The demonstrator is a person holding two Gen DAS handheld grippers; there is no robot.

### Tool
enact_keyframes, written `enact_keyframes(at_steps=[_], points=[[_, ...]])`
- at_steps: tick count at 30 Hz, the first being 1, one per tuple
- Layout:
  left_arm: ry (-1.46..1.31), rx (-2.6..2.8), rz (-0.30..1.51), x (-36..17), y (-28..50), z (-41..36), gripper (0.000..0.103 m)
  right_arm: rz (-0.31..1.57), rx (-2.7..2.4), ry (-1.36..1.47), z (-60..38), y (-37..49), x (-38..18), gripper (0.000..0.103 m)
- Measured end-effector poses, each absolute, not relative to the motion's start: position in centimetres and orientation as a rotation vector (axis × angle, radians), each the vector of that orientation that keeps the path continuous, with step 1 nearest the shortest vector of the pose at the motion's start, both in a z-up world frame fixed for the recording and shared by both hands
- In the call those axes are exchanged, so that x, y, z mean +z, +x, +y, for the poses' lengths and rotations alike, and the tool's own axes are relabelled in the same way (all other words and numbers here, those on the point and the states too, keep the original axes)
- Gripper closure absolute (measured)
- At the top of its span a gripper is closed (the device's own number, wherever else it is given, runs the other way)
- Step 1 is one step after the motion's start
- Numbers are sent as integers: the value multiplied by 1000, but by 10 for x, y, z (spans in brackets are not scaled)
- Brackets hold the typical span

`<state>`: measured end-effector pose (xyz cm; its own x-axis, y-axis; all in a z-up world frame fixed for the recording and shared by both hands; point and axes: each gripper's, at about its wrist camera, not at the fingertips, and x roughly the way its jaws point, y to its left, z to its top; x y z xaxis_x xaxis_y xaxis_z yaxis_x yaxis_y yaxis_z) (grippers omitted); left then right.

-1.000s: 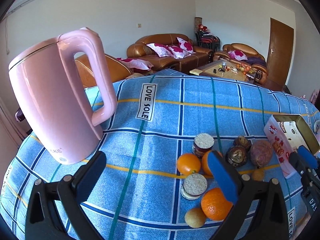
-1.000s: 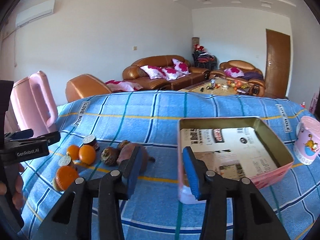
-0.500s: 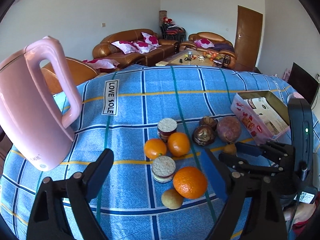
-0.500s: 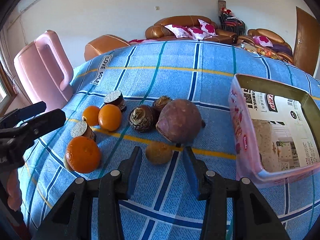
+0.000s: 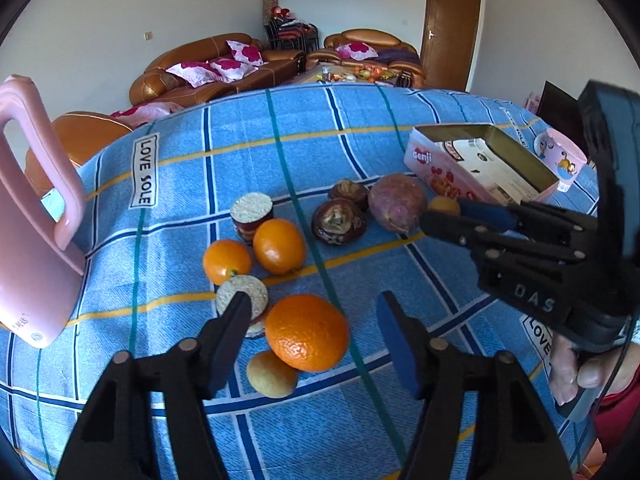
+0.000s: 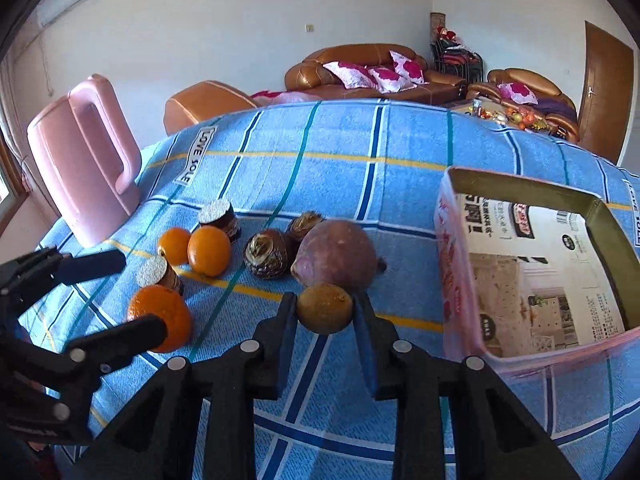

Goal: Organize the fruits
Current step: 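Grasp the large orange with the left tool while the right tool grasps a kiwi, then carry the orange with the left tool into the tin box while the right tool drops the kiwi there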

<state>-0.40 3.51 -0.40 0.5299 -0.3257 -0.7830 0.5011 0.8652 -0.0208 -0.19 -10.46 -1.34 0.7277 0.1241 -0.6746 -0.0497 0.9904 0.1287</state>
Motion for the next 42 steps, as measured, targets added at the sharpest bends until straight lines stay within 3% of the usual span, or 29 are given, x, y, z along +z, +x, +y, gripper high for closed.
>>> enact_keyframes(at_steps=[16,18,20,21,25,28,32,36,42], points=[[163,-624,896,2,-19,47,44,742,89,129,-107,1,-9,73],[177,-606,905,-1,-18,45,39,741,94,133,-108,0,-8,73],[194,-560,945,-10,-10,42,25,737,98,133,-108,0,-7,73],[218,-517,966,-16,-6,39,26,733,98,135,-107,-1,-7,73],[243,-483,952,-22,-5,32,29,730,103,139,-109,-3,-5,73],[221,-496,956,-24,-3,32,39,724,102,135,-109,-4,-4,73],[250,-484,941,-25,-6,31,41,724,85,128,-110,-4,-5,73],[208,-524,947,-23,-4,38,55,730,72,130,-114,-3,-7,73],[133,-536,949,-20,-2,47,56,707,53,135,-120,-4,-2,73]])
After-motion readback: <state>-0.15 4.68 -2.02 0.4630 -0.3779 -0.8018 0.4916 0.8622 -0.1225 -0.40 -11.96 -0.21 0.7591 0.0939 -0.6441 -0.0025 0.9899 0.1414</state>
